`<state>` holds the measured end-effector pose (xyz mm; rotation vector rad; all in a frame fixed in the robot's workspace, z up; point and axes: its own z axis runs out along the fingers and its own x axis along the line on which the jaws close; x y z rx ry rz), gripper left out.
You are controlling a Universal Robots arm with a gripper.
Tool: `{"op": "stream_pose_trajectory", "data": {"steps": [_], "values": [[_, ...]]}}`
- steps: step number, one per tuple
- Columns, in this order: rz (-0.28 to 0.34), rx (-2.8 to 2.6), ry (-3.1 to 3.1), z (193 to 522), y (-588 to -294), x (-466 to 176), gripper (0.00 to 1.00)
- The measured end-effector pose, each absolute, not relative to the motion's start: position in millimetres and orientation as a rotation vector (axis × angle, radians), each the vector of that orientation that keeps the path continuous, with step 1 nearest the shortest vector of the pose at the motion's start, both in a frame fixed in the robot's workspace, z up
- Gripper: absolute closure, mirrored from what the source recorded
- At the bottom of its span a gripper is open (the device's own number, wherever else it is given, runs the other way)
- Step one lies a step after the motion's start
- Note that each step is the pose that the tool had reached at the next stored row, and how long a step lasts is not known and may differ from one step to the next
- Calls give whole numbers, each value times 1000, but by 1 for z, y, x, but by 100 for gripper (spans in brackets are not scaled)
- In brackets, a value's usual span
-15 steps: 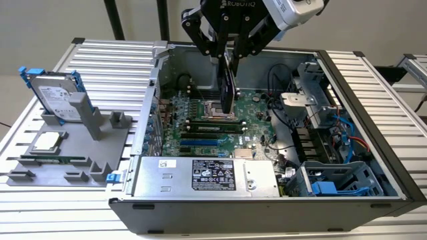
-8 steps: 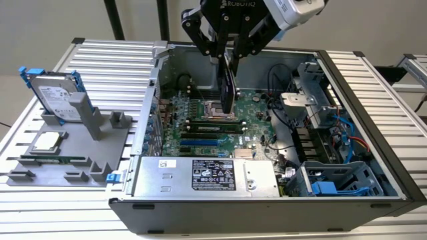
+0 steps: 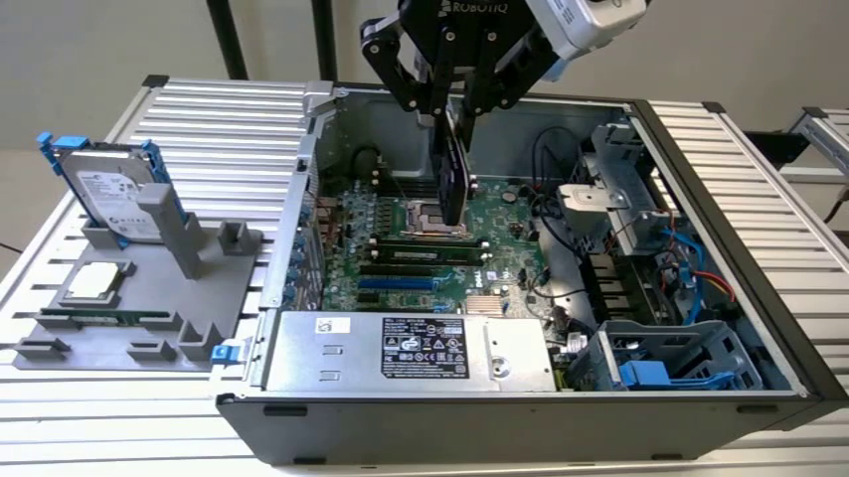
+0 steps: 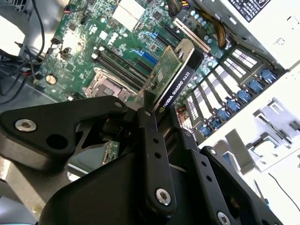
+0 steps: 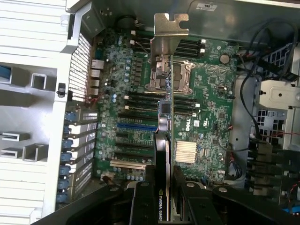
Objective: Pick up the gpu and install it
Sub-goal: 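Insert the gpu into the slot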
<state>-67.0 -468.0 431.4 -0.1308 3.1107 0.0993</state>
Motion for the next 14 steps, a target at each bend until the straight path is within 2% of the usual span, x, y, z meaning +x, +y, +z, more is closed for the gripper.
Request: {"op": "stream_pose_trajectory", "data": {"steps": [14], "values": [[100,-179,3109,431,-468,-67,100]]}}
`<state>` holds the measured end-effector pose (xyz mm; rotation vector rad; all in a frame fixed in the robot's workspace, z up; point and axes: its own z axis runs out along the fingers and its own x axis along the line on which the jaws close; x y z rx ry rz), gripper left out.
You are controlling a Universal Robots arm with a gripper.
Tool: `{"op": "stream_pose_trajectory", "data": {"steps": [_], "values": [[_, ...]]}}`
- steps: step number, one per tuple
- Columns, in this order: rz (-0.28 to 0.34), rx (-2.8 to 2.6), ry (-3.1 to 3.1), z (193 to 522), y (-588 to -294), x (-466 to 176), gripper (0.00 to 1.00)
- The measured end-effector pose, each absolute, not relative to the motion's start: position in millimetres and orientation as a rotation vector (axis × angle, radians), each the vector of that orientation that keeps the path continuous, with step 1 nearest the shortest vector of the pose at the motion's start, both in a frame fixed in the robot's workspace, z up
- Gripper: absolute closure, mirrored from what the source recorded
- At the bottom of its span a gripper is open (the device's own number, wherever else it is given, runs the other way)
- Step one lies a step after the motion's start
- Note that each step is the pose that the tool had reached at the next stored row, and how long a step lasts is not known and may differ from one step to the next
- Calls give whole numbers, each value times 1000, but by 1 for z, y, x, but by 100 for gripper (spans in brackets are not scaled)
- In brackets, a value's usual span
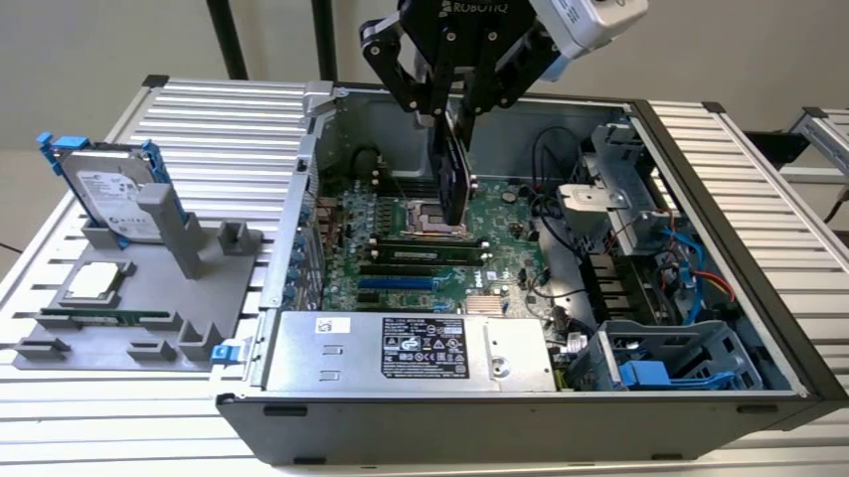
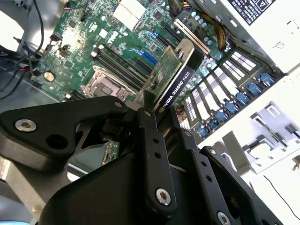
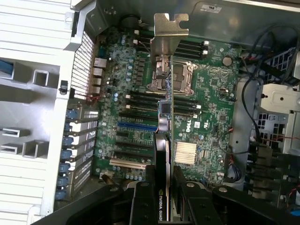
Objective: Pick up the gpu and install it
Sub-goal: 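Insert the gpu into the slot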
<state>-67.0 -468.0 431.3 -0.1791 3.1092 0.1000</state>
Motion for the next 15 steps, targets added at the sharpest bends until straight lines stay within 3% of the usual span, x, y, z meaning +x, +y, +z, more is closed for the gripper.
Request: {"op": "stream_pose_trajectory", "data": {"steps": [15], "values": [[100,-196,3109,431,-468,-67,100]]}}
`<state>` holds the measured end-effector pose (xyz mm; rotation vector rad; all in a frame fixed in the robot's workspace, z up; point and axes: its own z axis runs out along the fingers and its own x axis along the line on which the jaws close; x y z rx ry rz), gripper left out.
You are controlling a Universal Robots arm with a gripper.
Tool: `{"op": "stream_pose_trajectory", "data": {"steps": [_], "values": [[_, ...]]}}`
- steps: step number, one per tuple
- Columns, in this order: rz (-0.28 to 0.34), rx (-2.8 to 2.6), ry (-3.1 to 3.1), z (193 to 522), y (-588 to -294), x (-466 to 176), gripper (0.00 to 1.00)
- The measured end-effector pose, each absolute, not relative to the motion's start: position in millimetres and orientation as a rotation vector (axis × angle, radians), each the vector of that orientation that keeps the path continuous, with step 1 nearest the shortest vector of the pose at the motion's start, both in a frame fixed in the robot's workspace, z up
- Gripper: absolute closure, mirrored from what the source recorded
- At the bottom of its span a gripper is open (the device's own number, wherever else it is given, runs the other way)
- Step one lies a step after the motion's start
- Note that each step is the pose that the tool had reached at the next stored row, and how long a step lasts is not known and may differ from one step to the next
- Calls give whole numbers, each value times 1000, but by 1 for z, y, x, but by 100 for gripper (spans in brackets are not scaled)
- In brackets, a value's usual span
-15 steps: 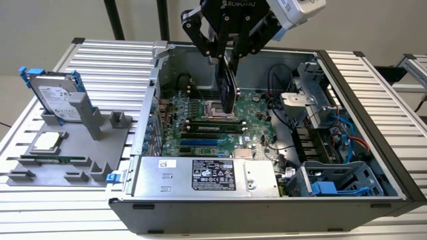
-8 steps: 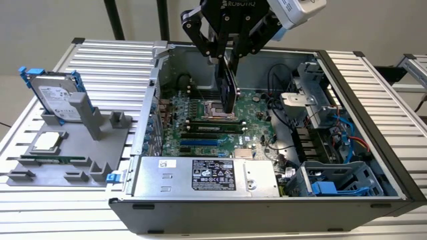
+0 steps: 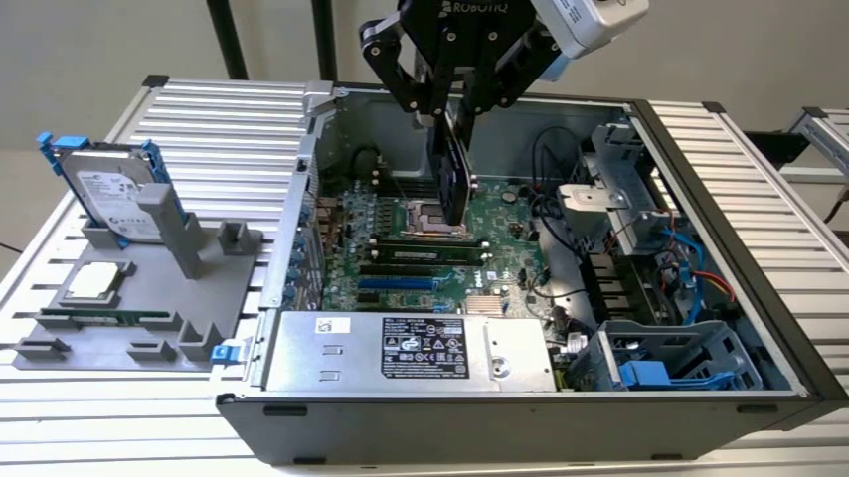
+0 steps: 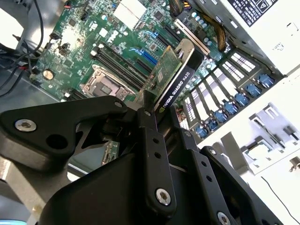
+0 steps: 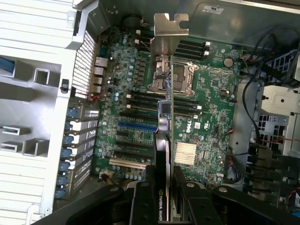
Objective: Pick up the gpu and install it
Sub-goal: 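Insert the gpu into the slot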
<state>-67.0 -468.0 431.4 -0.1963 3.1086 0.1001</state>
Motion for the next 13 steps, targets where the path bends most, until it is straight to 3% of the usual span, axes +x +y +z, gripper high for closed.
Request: {"op": "stream_pose_trajectory", "data": {"steps": [13], "values": [[101,-308,3102,432,-468,-67,100]]}}
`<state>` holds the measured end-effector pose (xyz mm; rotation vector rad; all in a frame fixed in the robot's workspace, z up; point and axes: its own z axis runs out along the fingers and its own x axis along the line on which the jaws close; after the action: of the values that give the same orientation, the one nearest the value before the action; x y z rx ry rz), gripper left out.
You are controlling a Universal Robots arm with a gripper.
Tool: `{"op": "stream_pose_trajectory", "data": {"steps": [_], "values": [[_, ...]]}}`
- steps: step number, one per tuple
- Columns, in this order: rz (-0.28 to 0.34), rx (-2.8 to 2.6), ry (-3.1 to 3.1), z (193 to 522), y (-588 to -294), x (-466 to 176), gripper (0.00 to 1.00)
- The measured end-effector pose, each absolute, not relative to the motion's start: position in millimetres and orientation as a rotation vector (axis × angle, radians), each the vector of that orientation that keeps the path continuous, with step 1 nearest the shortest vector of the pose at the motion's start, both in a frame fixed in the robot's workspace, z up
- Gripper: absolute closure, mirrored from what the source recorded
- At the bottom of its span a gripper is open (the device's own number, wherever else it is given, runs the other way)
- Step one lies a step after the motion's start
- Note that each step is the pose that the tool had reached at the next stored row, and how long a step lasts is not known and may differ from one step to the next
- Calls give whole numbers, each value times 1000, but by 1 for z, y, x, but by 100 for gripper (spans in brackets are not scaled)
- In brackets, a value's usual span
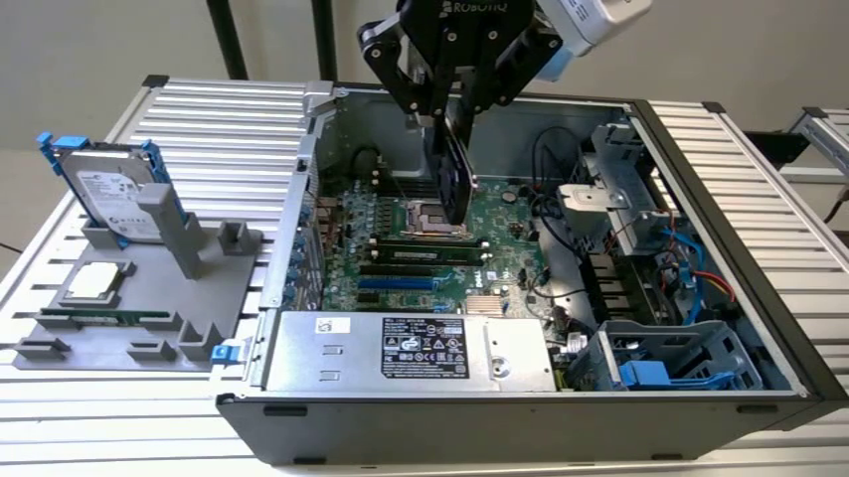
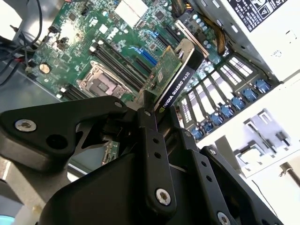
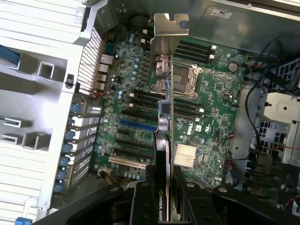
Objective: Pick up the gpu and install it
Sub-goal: 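Insert the gpu into the slot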
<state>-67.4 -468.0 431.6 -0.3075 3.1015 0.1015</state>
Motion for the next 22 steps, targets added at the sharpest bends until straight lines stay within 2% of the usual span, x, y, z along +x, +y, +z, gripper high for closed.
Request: {"op": "stream_pose_trajectory", "data": {"steps": [22], "values": [[101,-674,3025,432,-468,-67,100]]}}
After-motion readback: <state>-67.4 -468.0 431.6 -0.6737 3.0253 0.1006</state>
